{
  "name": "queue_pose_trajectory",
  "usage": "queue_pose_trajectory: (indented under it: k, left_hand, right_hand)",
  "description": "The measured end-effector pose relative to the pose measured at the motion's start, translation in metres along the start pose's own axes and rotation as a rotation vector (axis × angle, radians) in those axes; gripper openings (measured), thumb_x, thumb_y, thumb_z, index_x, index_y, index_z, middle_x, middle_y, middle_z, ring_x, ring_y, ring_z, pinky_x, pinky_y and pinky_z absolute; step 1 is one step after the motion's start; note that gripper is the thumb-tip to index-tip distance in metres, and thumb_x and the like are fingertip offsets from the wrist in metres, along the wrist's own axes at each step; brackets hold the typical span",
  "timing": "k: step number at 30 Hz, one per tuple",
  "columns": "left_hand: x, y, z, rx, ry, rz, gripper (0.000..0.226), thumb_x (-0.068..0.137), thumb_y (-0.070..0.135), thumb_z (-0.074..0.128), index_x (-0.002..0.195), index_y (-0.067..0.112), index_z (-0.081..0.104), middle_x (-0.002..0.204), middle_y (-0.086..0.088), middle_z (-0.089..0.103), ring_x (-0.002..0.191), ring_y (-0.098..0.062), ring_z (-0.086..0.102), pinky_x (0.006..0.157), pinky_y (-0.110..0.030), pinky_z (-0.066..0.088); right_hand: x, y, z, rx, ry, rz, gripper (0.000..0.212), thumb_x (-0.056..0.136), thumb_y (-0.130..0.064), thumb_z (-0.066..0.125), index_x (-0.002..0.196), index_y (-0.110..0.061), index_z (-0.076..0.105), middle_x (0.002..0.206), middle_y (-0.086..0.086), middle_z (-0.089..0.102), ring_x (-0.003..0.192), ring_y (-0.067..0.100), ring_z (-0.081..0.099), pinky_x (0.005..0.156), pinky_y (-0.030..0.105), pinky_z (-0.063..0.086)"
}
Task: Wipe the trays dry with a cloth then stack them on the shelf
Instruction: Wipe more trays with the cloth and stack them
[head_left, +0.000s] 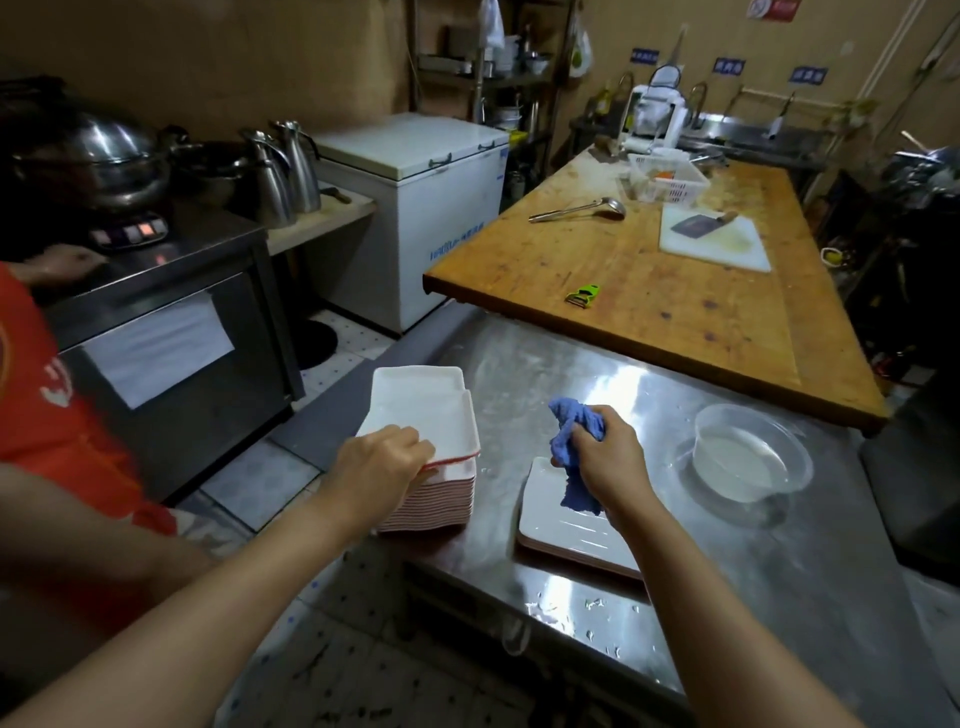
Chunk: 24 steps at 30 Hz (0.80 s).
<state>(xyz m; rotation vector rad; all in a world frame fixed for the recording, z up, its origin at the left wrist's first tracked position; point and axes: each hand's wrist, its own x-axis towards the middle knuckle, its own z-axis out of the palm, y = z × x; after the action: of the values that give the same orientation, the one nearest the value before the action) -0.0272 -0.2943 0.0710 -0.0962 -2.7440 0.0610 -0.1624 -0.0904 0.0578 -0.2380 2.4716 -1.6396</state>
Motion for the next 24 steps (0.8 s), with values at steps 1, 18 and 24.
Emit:
queue_pose_trajectory:
  k: [1,18,24]
  left_hand:
    - [-0.003,0.003,0.004,0.041,-0.008,0.027,0.023,0.053,0.009,0.089,0.064,0.009,0.069,0.056,-0.005,0.060,0.047,-0.022,0.059,0.031,-0.023,0.040]
    - [-0.007,0.019,0.061,0.244,-0.156,-0.046,0.031,0.031,0.000,0.084,0.051,0.008,0.062,0.047,-0.005,0.051,0.039,-0.017,0.049,0.031,-0.015,0.031]
    - [0.001,0.009,0.068,0.209,-0.180,-0.081,0.033,0.031,0.003,0.087,0.053,0.008,0.063,0.051,-0.005,0.054,0.043,-0.019,0.053,0.031,-0.018,0.034]
  right_hand:
    - [0.000,0.002,0.001,-0.009,-0.001,-0.002,0.009,0.093,-0.015,0.048,0.097,-0.022,0.053,0.081,0.007,0.065,0.058,0.016,0.060,0.051,0.024,0.045]
    - [0.003,0.026,0.001,-0.042,-0.025,0.042,0.012,0.094,-0.019,0.047,0.104,-0.018,0.054,0.090,0.012,0.066,0.072,0.027,0.063,0.068,0.039,0.054]
    - [0.008,0.031,0.003,-0.026,-0.012,0.056,0.011,0.094,-0.017,0.048,0.103,-0.020,0.054,0.087,0.008,0.065,0.064,0.018,0.061,0.054,0.025,0.047]
